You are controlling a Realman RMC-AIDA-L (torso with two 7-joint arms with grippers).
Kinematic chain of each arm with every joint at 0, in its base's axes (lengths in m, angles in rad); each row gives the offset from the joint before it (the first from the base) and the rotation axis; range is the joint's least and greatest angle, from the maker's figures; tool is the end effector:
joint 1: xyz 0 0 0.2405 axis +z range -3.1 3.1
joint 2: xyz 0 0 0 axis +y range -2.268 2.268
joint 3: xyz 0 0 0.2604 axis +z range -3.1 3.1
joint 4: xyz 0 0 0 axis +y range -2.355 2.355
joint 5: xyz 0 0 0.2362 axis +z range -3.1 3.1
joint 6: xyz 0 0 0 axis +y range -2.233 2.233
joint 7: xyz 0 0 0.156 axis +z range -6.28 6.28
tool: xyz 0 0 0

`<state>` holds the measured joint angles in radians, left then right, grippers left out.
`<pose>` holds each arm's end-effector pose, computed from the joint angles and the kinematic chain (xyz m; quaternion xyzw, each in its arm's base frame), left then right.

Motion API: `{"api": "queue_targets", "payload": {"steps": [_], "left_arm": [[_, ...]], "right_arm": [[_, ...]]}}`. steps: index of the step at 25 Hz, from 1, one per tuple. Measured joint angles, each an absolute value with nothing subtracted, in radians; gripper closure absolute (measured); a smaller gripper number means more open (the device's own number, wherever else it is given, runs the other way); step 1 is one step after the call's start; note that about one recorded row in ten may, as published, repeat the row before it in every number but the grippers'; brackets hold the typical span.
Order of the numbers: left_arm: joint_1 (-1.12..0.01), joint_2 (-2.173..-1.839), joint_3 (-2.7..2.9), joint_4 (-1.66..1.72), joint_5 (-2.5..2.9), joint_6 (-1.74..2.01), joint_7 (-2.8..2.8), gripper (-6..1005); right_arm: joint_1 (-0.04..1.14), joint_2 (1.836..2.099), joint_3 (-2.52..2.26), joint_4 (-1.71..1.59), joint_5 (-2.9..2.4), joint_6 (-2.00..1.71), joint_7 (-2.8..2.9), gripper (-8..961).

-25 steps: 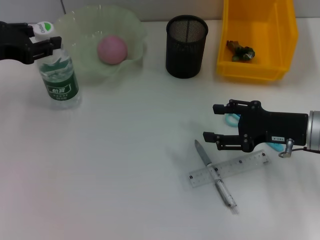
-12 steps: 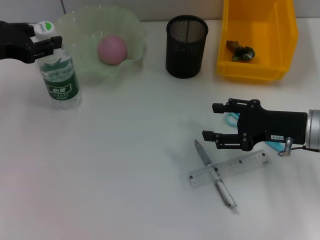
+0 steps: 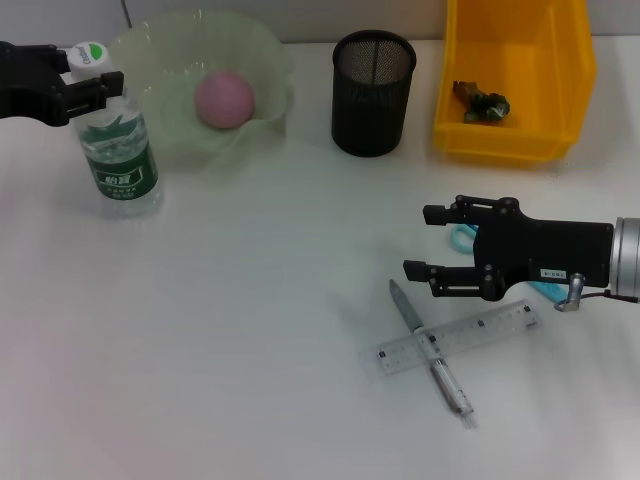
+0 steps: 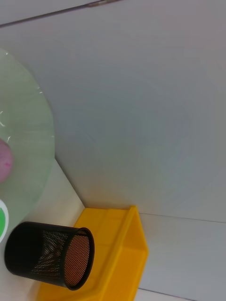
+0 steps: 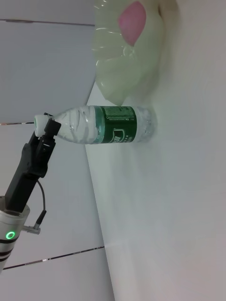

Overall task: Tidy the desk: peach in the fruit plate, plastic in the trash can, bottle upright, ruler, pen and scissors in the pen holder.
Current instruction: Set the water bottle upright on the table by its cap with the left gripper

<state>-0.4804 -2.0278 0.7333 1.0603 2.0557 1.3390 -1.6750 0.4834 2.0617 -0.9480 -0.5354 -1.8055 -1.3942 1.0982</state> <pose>-0.2771 0.4100 0.0942 -0.9092 -0.2259 -0.1433 0.3189 0.2896 0.3456 -0.0513 -0.9576 0.1294 0.2087 0.1509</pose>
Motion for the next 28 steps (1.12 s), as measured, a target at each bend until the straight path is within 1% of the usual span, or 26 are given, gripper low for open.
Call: {"api": "queue_targets", "payload": {"steps": [28], "left_arm": [[-0.472, -2.028, 0.733, 1.06, 2.046, 1.339, -1.675, 557]], "right_arm": [[0.483, 2.062, -0.948, -0.535, -1.807, -1.394, 1.098, 204]]}}
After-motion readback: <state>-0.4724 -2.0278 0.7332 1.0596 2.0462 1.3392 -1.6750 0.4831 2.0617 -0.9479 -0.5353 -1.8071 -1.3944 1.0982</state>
